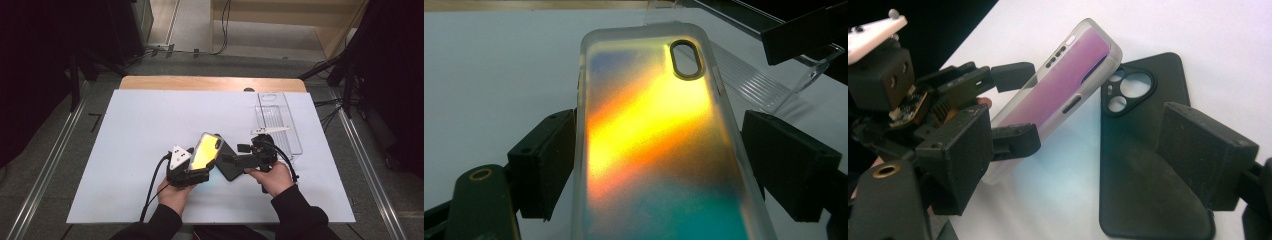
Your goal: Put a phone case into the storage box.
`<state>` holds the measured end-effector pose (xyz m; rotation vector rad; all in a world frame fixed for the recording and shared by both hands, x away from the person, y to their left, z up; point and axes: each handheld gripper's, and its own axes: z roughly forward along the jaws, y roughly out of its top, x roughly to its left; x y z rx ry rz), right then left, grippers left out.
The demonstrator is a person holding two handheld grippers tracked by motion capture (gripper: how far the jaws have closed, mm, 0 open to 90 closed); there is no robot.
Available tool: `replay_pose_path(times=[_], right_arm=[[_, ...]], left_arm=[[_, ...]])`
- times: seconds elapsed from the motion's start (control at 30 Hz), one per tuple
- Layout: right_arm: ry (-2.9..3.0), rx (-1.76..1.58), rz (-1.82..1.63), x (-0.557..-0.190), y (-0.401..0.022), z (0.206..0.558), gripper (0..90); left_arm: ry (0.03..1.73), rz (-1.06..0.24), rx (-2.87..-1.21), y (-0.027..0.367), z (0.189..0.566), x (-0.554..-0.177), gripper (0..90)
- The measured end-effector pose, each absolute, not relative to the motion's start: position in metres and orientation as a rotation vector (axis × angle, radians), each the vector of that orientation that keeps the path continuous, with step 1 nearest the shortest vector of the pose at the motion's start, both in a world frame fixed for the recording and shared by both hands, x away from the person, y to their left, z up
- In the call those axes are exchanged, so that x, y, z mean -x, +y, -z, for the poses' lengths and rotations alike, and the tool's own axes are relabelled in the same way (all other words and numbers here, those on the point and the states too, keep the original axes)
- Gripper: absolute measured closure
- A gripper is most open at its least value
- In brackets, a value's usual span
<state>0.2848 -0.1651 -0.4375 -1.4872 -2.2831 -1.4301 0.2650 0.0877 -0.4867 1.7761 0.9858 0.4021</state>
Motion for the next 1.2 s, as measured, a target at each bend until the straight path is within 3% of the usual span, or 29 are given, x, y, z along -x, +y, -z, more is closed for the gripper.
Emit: replay_pose_path(times=[0.4, 0.43, 0.7, 0.93, 1.13, 1.2], right_arm=[[-2.183, 1.497, 1.49, -0.297, -0.157, 0.438, 13.6], [-2.17, 1.498, 1.494, -0.299, -0.155, 0.439, 18.7], [-2.103, 1.527, 1.496, -0.309, -0.153, 0.445, 23.2], [-2.019, 1.557, 1.493, -0.316, -0.153, 0.445, 35.5], [-1.969, 1.568, 1.486, -0.32, -0.152, 0.444, 42.3], [-1.956, 1.575, 1.48, -0.322, -0.15, 0.443, 52.3]], left_arm=[[0.894, -0.504, -1.72, 0.082, 0.485, -0.254, 16.7], [0.892, -0.504, -1.719, 0.082, 0.486, -0.254, 16.7], [0.887, -0.496, -1.698, 0.079, 0.486, -0.249, 16.7], [0.919, -0.444, -1.653, 0.081, 0.486, -0.249, 16.7], [0.899, -0.474, -1.652, 0.08, 0.486, -0.247, 16.7], [0.902, -0.47, -1.651, 0.08, 0.485, -0.247, 16.7]])
